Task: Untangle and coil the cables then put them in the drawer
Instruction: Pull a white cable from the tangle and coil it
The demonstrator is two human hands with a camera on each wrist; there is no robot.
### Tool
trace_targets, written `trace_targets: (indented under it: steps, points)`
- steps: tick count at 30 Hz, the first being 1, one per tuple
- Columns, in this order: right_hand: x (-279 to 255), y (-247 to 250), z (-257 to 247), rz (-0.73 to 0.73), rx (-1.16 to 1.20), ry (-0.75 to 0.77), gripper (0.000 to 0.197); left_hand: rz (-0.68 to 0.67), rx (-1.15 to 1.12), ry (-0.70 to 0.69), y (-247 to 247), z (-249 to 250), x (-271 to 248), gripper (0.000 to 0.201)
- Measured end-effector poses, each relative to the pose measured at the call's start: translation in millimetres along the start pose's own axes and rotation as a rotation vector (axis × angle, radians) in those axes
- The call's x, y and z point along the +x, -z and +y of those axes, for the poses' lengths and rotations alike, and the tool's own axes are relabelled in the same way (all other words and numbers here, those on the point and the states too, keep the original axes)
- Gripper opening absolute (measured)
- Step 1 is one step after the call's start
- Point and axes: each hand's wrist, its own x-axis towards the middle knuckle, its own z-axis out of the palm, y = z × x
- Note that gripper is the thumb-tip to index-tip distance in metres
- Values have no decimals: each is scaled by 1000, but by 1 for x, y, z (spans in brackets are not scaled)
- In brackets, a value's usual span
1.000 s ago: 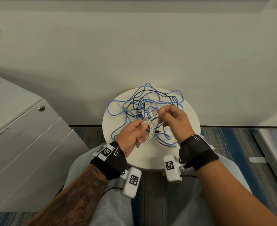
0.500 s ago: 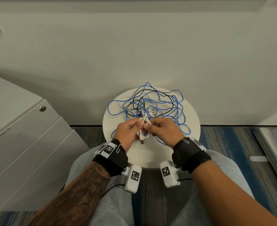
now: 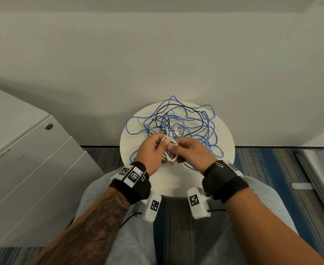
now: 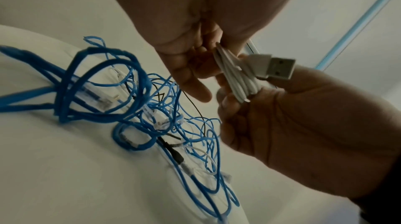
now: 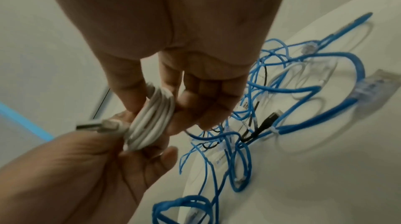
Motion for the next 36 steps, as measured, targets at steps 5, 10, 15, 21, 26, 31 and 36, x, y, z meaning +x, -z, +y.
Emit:
trace_targets:
  steps: [5,10,15,21,26,31,36]
  points:
    - [-1,-7,-3,217,37,137,12,14,-48,75,8,-3,6,19]
    - [2,-14,-6,221,99,181,9,32,-106,66,16,1,7,17]
    - [8,-11,-9,211,128,234,6,-20,-148,84,25,3,10,19]
    - [17,-13,-6,145,-66,293,5,41,-96,124,40,-1,14,16]
    - [37,-17,-14,46,-260,254,12,94,-49,147,60,-8,28,10]
    - [81,-14,-29,171,-427,235,21,249,6,230,92,-38,61,8]
    - [126,-31,-32,21,-1108,166,19,234,87,448,107,-82,79,23]
